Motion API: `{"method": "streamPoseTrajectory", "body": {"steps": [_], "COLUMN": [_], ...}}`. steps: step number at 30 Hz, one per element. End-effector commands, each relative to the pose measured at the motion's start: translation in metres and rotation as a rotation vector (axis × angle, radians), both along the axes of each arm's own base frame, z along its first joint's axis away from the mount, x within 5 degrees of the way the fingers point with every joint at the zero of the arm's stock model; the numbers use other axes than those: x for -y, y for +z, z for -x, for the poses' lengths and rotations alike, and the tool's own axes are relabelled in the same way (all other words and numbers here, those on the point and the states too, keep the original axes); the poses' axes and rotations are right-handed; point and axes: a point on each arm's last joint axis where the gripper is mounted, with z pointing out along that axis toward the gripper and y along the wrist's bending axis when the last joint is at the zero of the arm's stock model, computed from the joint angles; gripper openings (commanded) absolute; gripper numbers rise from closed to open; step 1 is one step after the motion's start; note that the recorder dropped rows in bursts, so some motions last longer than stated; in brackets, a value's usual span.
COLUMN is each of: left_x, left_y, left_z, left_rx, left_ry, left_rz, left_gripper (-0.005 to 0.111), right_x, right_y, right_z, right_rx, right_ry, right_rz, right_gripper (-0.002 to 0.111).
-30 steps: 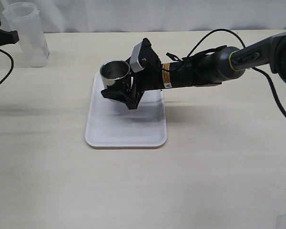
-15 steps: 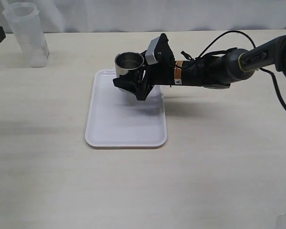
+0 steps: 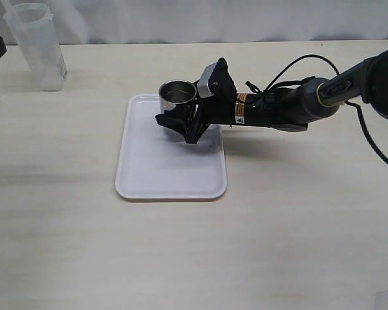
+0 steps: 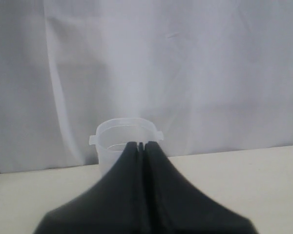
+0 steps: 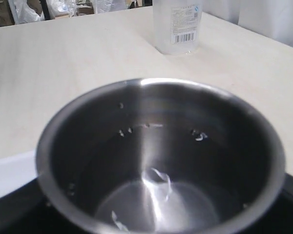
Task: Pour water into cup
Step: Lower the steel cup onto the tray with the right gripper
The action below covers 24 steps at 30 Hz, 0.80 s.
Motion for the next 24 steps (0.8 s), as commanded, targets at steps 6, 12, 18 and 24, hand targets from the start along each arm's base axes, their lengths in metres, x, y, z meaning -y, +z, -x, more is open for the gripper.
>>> {"method": "streamPoseTrajectory", "body": {"steps": [6,12,18,24], "left_x": [0.0007,0.0008,0.0009,0.0009], "left_y": [0.0027,0.0033,0.0035,0.0034], "left_z": [0.0011,0.0011,0.0011,0.0011], "left_rx": [0.028,0.034,0.036,0.036], "left_ry": [-0.008,-0.009,-0.009,-0.01], "left_rz": [-0.008,-0.007,-0.009,-0.011], "left_gripper": [0.0,0.0,0.0,0.0], "right_x": [0.0013,0.0013,0.0015,0.0012], "right_y": [-0.0097,-0.0097,-0.0102,-0.0034], "right_z": [-0.0012,-0.0012,-0.0014,-0.0022], "right_rx": [0.006,0.006,0.005,0.019], "right_ry": [-0.018,-0.018,-0.021,-0.02], "right_rz": [-0.038,-0.038,-0.033,-0.039], "right_gripper": [0.006,0.06,0.093,0.094]}}
